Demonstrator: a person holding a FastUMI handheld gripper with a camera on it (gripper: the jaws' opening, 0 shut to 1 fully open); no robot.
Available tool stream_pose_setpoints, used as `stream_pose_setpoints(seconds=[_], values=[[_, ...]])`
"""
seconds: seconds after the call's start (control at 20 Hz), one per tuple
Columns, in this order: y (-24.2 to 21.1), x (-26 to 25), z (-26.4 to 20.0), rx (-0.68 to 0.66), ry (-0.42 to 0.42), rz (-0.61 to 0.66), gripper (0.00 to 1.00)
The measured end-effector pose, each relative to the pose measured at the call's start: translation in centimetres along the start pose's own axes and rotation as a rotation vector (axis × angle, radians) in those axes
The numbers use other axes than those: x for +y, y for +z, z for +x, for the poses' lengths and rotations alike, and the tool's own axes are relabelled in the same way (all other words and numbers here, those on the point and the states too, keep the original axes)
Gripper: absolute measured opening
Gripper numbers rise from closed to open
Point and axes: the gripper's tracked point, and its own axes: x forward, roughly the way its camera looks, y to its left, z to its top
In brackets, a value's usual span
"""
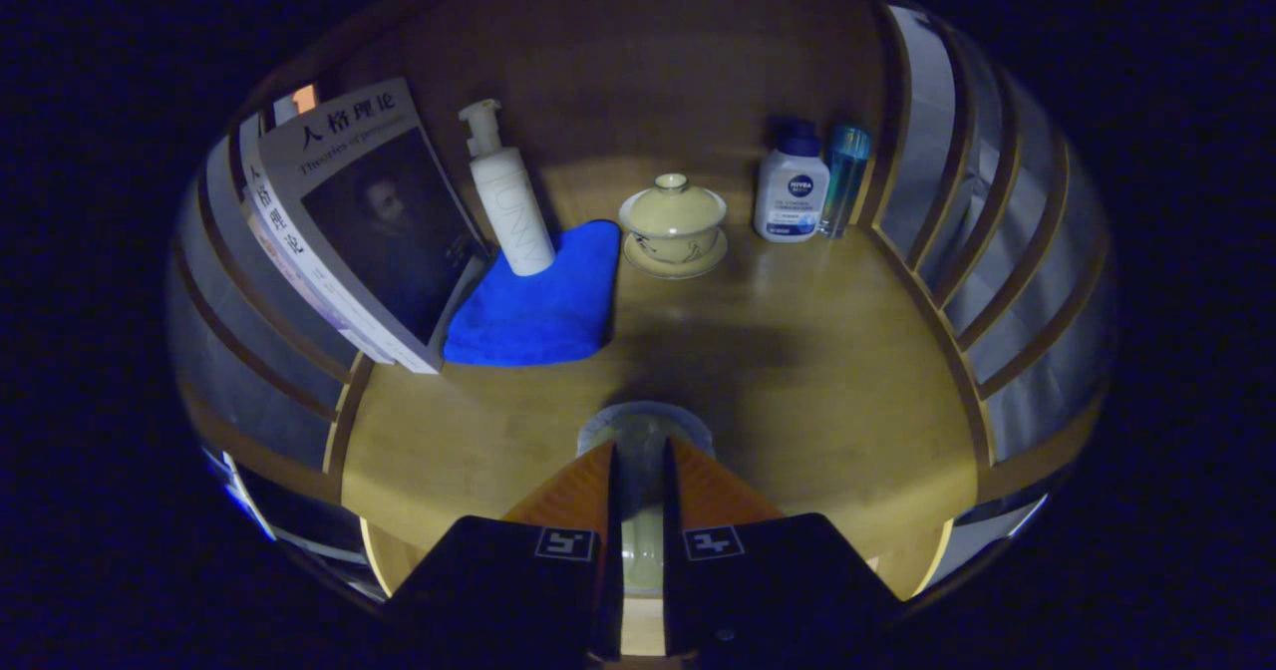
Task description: Pull open the drawer, take out the items inside it, and place them on the countertop above the cabinet.
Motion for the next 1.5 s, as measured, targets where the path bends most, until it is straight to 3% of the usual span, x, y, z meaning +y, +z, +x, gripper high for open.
stream_pose_setpoints(seconds=[0.25, 0.7, 0.85, 1.0, 1.05, 1.5], values=[[-0.2, 0.3, 0.2, -0.038, -0.002, -0.034, 0.22], [0.1, 0.7, -0.3, -0.139, 0.011, -0.072, 0.37], [1.5, 0.9, -1.5, -0.257, -0.009, -0.112, 0.55], [1.8, 1.8, -3.8, -0.320, 0.011, -0.114, 0.57], [1.7, 1.9, -4.2, -0.332, 0.013, -0.122, 0.66], [-2.2, 2.4, -8.5, -0.432, 0.045, -0.123, 0.67]])
